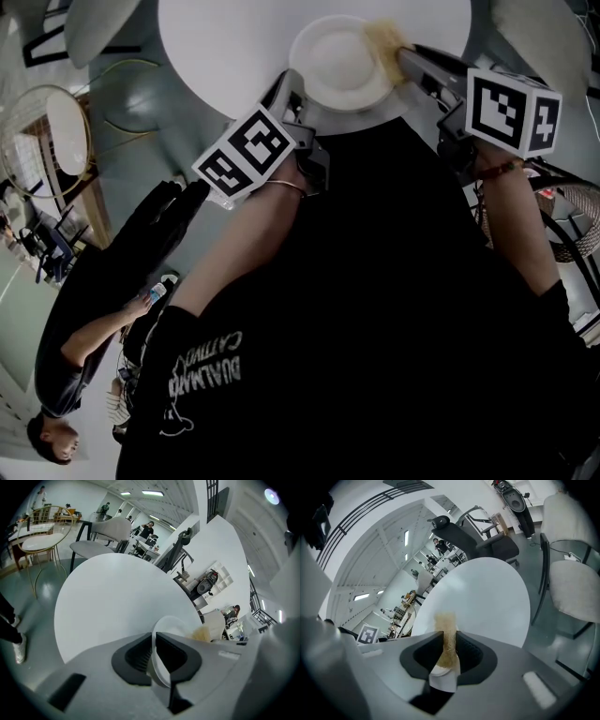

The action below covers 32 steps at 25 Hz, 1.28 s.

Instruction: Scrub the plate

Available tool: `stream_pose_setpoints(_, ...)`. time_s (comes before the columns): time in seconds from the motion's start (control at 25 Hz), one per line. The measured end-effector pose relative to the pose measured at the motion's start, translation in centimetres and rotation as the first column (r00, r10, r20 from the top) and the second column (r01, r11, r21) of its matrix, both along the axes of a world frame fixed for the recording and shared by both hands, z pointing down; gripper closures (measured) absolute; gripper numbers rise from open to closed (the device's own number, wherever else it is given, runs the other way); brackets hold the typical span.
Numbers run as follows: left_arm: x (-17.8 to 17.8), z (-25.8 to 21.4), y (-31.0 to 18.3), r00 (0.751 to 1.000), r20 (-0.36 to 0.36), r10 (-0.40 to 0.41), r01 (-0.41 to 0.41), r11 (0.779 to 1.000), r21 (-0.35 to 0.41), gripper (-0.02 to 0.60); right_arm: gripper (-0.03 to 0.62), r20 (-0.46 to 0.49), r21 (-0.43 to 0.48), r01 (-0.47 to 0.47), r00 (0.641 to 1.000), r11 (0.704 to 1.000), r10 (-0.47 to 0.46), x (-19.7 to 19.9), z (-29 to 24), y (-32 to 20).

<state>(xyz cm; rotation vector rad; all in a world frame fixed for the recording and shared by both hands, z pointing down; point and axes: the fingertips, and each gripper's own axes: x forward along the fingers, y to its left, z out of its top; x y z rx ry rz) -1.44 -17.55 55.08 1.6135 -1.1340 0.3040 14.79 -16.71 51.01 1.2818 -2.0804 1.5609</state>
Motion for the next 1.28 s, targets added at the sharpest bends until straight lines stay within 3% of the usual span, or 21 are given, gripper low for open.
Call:
stream_pose_setpoints(0.2,-0.4,0.8,0.4,1.000,0.000,-0.013,0.013,1.000,-0.002,0.552,0.540,-0.058,0.049,0.026,0.998,0.998,-0.024,0.5,-0.2,-0.4)
stream_pose_setpoints(0.4,-0.3,0.8,0.3,1.000,-0.021,-0.020,0.020,1.000,0.000,0.551,0.540,0.044,0.107,0.078,0.996,0.991,-0.083,-3.6,-1.9,-1.2)
stream_pose_setpoints(0.56,-0.2,0.7,0.4,0.999,-0.033,-0.018,0.018,1.000,0.003,0.551,0.540,0.138,0.060,0.143,0.979,0.988,-0.150,-8.6,-1.1,-0.2)
stream_pose_setpoints(0.72,0.1,0.9,0.8,0.998,-0.051,-0.038,0.038,0.999,0.001,0.550,0.539,0.112,-0.002,0.203,0.973,0.979,-0.201,-11.3,1.1,1.2)
stream_pose_setpoints(1.28,-0.1,1.0,0.6,1.000,-0.024,0.015,-0.014,1.000,0.027,0.548,0.537,0.078,-0.047,0.224,0.972,0.973,-0.220,-10.9,2.7,1.1)
